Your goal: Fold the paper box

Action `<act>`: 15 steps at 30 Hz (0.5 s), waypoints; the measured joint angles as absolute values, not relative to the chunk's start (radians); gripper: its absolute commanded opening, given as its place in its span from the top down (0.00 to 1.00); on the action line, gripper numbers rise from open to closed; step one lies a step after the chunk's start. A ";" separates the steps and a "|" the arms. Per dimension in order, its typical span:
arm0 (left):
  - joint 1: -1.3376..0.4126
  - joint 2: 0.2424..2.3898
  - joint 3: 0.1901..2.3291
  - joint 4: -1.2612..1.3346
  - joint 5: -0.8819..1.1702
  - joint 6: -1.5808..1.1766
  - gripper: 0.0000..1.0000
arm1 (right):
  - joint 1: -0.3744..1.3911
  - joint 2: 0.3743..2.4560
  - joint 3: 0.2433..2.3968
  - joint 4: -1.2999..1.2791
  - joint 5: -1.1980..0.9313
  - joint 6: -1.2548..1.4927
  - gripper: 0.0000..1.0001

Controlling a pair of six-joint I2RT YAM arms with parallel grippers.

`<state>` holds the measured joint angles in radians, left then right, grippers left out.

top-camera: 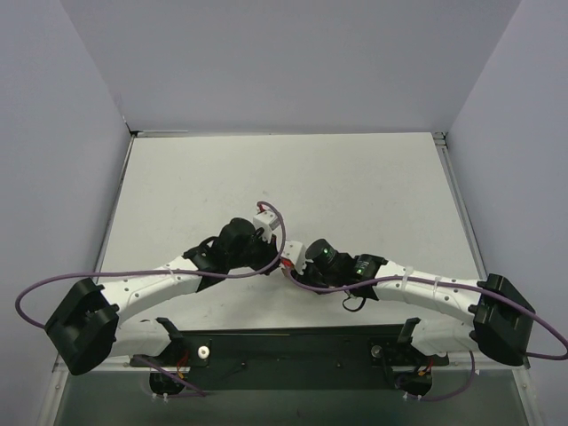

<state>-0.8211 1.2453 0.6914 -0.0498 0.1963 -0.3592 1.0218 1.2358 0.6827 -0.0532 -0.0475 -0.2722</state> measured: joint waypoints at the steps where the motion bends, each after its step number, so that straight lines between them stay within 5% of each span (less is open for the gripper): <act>1: -0.823 1.245 0.675 -0.020 0.188 -0.379 1.00 | 1.022 1.240 0.683 -0.052 -0.043 -0.268 0.83; 15: -0.823 1.238 0.530 0.252 0.133 -0.543 1.00 | 1.022 1.250 0.678 -0.035 -0.007 -0.232 0.84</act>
<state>-0.8234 1.2381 0.5297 0.2523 0.1326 -0.5430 1.0218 1.2499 0.6781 -0.0349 -0.0071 -0.2321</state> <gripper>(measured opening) 0.062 0.306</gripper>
